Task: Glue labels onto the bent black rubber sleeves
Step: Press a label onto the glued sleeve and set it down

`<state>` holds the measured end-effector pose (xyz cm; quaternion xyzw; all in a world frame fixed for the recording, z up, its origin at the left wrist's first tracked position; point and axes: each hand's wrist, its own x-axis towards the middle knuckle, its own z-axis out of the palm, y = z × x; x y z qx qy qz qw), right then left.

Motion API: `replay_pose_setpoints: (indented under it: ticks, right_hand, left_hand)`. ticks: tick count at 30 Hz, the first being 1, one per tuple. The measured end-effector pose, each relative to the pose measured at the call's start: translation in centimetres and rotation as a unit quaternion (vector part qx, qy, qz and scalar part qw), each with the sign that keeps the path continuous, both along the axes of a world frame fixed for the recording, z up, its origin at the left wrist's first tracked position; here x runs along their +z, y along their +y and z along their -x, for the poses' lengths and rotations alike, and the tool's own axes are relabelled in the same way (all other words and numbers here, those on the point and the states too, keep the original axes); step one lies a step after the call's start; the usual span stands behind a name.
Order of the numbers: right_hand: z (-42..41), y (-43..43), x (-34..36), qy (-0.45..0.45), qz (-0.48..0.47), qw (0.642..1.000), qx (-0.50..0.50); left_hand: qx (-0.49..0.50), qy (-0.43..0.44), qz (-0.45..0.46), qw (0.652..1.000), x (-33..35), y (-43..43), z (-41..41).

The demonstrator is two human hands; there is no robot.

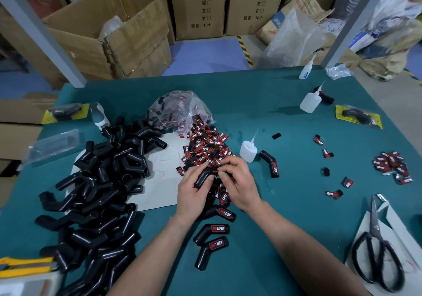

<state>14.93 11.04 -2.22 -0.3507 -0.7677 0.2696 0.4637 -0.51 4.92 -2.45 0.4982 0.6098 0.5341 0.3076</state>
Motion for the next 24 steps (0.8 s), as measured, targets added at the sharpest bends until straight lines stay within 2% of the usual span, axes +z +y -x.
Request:
replay_pose_setpoints:
  ticks: [24]
  right_hand:
    - [0.18,-0.20,0.39,-0.030,-0.010,0.999,-0.013]
  left_hand:
    - [-0.004,0.038,0.010,0.999,-0.09,-0.07,-0.02]
